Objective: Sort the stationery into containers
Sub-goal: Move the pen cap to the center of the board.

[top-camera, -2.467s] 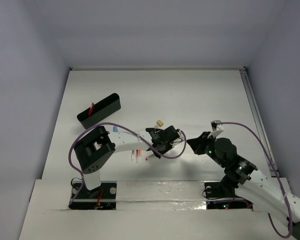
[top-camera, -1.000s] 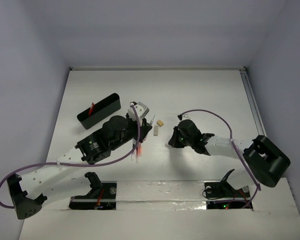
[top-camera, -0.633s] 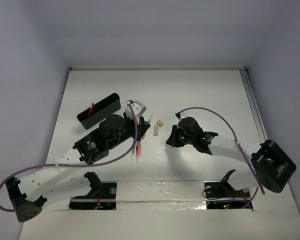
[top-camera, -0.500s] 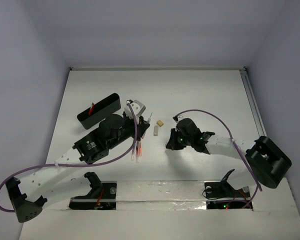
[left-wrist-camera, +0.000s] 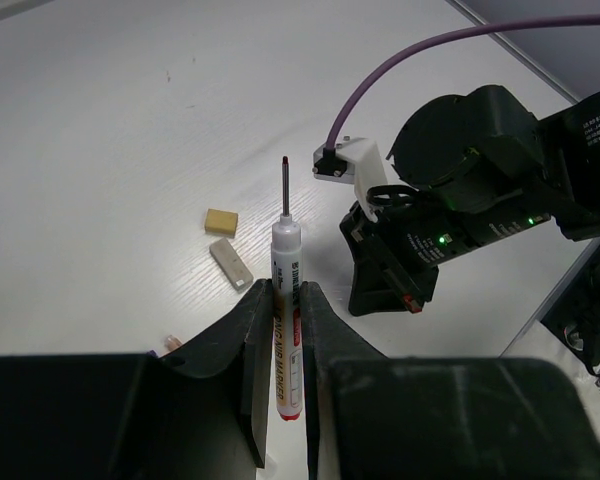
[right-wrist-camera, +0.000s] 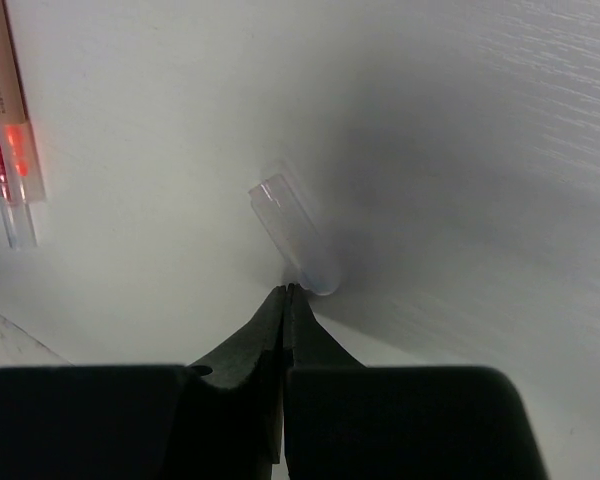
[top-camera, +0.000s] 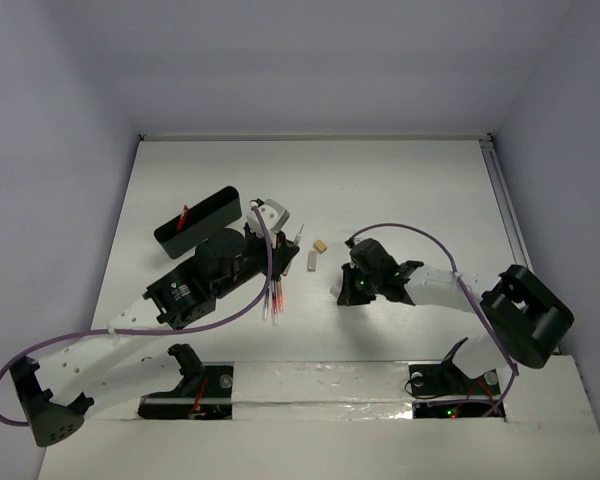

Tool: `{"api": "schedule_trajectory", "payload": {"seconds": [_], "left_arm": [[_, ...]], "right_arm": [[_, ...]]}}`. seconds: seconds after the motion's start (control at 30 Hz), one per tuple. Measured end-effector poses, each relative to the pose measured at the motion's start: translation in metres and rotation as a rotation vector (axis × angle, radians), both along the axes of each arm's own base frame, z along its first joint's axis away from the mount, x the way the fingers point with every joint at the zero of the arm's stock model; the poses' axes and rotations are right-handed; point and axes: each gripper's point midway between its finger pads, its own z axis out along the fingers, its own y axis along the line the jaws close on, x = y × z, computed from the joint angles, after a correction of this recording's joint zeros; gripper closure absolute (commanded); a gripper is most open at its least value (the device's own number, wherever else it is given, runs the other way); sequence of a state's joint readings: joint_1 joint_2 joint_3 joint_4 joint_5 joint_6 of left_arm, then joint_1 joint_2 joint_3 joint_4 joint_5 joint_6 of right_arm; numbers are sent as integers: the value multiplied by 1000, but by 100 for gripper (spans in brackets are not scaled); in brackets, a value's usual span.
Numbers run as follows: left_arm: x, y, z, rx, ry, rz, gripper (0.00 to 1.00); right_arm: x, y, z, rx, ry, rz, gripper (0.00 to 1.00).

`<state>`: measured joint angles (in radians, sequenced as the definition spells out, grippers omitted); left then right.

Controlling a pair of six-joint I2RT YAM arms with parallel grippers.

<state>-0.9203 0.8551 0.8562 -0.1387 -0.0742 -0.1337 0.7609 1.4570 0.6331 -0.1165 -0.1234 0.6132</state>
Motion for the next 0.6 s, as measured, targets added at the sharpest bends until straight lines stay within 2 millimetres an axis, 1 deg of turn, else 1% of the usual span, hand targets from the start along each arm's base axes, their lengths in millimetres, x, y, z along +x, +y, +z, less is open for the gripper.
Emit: {"api": "schedule_trajectory", "payload": {"seconds": [0.17,0.4,0.47,0.6], "left_arm": [[-1,-1,0,-1,0,-6,100],[2,-1,-2,2,3,-4,100],[3,0,-5,9,8,1,100],[6,1,-8,14,14,6,100]], "right_arm": [[9,2,0,-24,-14,-17,100],[36,1,1,-86,-84,-57,100],[43,0,2,-111,-105,-62,100],[53,-10,2,-152,-138,-86,100]]}}
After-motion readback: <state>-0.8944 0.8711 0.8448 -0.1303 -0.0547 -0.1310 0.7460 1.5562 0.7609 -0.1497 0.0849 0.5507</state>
